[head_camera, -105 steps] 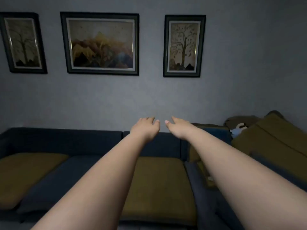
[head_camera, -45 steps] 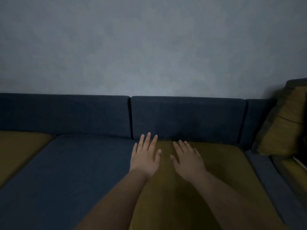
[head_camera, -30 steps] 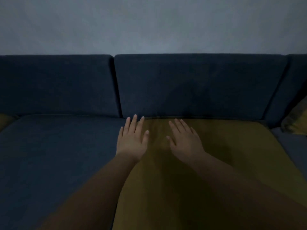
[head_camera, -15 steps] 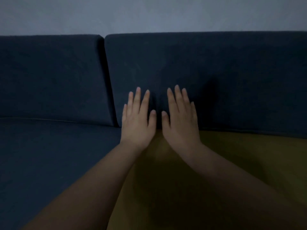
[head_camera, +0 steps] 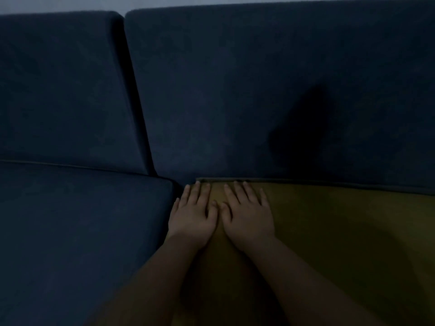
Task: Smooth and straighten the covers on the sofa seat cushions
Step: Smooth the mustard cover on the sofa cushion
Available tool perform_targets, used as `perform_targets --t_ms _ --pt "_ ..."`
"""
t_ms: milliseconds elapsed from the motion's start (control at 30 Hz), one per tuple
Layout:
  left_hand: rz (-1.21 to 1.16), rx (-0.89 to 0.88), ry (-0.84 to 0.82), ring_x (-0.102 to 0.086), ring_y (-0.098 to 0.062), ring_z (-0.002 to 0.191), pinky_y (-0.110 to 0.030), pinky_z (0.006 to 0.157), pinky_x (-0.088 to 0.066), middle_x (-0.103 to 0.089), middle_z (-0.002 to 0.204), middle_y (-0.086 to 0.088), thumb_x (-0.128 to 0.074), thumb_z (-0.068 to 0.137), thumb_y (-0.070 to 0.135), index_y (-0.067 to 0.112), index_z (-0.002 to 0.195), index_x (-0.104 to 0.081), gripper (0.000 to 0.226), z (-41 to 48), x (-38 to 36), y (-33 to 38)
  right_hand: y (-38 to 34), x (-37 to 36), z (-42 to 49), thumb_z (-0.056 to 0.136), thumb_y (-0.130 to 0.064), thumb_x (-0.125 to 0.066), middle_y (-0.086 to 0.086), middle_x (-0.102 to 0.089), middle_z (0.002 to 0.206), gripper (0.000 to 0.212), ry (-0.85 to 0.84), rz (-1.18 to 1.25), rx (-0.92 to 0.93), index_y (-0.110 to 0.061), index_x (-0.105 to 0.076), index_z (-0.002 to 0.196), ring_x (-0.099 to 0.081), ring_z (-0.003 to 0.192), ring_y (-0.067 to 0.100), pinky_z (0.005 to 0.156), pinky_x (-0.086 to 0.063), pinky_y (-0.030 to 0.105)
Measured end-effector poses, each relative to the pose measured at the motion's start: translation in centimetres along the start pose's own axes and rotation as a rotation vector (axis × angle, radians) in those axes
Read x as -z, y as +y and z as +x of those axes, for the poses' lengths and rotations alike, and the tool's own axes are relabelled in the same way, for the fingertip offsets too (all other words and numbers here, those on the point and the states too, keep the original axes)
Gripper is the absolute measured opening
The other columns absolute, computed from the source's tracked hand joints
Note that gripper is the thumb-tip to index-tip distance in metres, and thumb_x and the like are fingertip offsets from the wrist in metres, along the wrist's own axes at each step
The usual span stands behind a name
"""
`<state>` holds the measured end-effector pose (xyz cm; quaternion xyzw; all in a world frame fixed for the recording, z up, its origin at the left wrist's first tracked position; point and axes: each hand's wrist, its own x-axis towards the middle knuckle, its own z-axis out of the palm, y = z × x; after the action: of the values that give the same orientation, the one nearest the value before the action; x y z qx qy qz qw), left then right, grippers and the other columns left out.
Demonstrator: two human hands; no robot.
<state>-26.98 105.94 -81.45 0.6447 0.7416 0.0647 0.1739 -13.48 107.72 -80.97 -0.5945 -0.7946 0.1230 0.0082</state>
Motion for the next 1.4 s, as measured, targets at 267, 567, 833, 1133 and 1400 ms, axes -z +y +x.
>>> perform_targets --t_ms 267,567,833,1133,1400 --pt "-0.13 -0.298 0.306 0.011 -0.004 0.146 -0.026 0.118 0.005 0.007 0.16 0.008 -0.018 0.104 0.036 0.023 0.154 -0.006 0.052 -0.9 4.7 9.7 3.7 8.4 -2.7 0.096 -0.043 -0.002 -0.003 0.009 0.16 0.06 0.469 0.084 -0.083 -0.024 0.001 0.153 0.012 0.147 0.016 0.119 0.003 0.044" --pt "0.1 -0.171 0.1 0.003 -0.008 0.148 -0.03 0.12 0.003 -0.002 0.162 0.007 -0.013 0.1 0.042 0.025 0.154 -0.007 0.057 -0.4 -4.1 10.5 9.8 0.7 -3.5 0.082 -0.047 0.009 0.0 -0.022 0.159 0.083 0.104 0.038 -0.215 -0.017 -0.024 0.152 -0.014 0.147 0.017 0.118 -0.008 0.045" --pt "0.088 -0.191 0.052 0.009 -0.008 0.147 -0.03 0.12 0.004 0.008 0.161 0.004 -0.016 0.103 0.038 0.022 0.154 -0.001 0.056 -1.2 -1.5 12.9 11.4 4.2 -5.4 0.098 -0.046 -0.001 -0.002 0.006 0.162 0.062 0.177 0.089 -0.211 -0.021 -0.001 0.155 0.011 0.147 0.014 0.118 0.006 0.04" --pt "-0.013 -0.473 0.127 0.01 -0.01 0.147 -0.029 0.117 0.009 0.006 0.161 0.004 0.007 0.09 0.046 0.021 0.154 -0.003 0.069 -1.9 -4.2 24.2 19.4 8.9 -8.5 0.099 -0.043 -0.002 -0.005 0.015 0.159 0.058 0.321 0.047 -0.34 -0.024 0.009 0.153 0.017 0.146 0.014 0.119 0.006 0.042" --pt "0.147 -0.4 0.083 0.001 -0.009 0.148 -0.031 0.12 0.001 -0.006 0.161 0.006 0.009 0.079 0.049 0.025 0.154 -0.013 0.082 -2.1 -9.1 23.6 22.5 3.0 -9.9 0.082 -0.048 0.009 0.001 -0.02 0.16 0.08 0.169 0.041 -0.341 -0.026 -0.021 0.153 -0.007 0.148 0.02 0.118 0.002 0.045"
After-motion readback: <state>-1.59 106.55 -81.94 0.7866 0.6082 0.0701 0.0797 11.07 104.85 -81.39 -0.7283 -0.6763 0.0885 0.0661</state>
